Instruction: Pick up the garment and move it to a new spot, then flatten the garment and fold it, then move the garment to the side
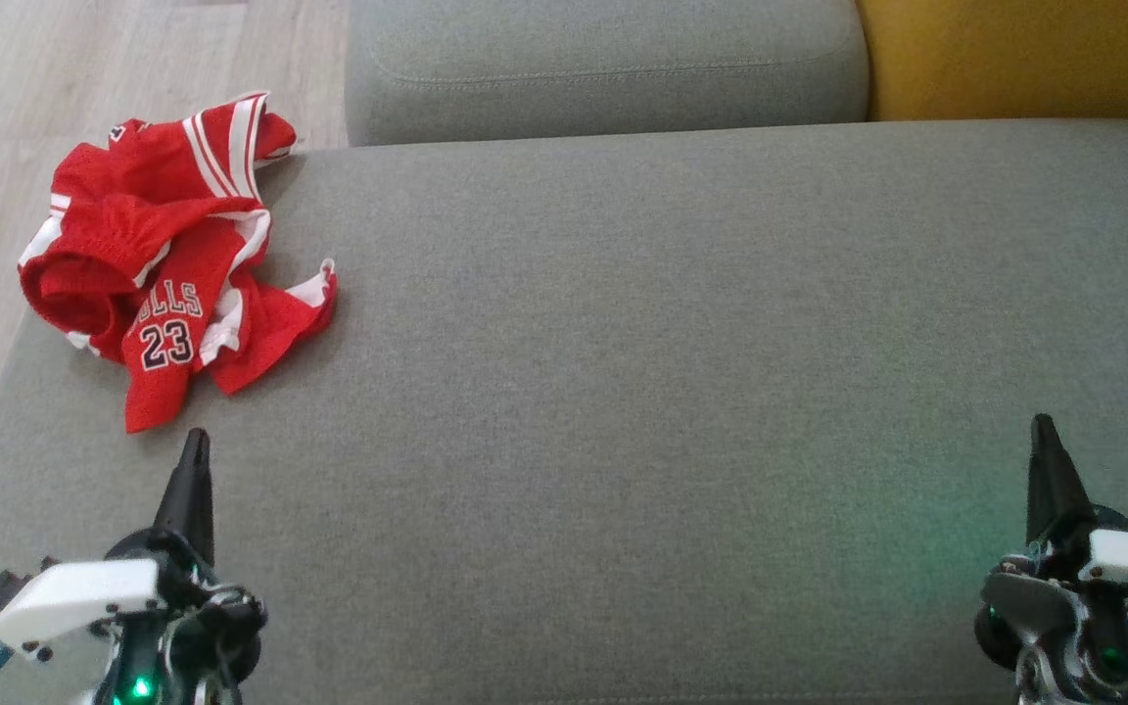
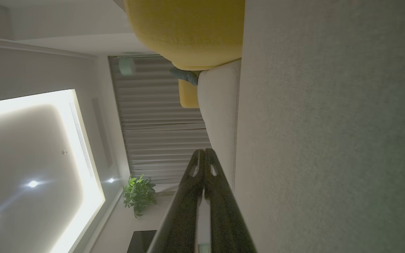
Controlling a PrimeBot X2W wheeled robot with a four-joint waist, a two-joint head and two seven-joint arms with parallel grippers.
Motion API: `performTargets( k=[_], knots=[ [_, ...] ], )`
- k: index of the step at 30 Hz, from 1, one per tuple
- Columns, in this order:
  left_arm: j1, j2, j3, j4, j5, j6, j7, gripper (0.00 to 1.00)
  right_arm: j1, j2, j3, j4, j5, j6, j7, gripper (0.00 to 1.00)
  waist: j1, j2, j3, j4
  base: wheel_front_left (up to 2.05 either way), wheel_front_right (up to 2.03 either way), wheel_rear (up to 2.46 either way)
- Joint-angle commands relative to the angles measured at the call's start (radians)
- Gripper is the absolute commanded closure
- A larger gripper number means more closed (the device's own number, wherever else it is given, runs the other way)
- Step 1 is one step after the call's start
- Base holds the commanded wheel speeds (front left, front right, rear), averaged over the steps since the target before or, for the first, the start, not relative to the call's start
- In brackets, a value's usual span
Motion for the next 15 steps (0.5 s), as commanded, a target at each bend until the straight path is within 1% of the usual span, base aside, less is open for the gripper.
performTargets(
  k=[1, 5, 15],
  knots=[
    [0.000, 0.000, 0.000, 0.000, 0.000, 0.000, 0.000, 0.00, 0.000, 0.000, 0.000, 0.000, 0.000, 0.000, 0.000, 0.00, 0.0000, 0.0000, 0.000, 0.000, 0.00, 0.00, 0.00],
    [0.027, -0.006, -0.006, 0.048, 0.001, 0.001, -0.004, 0.00, 0.023, 0.003, 0.005, 0.049, -0.001, -0.001, -0.003, 0.00, 0.0000, 0.0000, 0.000, 0.000, 0.00, 0.00, 0.00],
    [0.033, -0.005, -0.028, 0.027, 0.012, 0.003, -0.030, 0.00, 0.024, 0.003, 0.032, 0.037, -0.016, -0.001, -0.029, 0.00, 0.0000, 0.0000, 0.000, 0.000, 0.00, 0.00, 0.00]
  ],
)
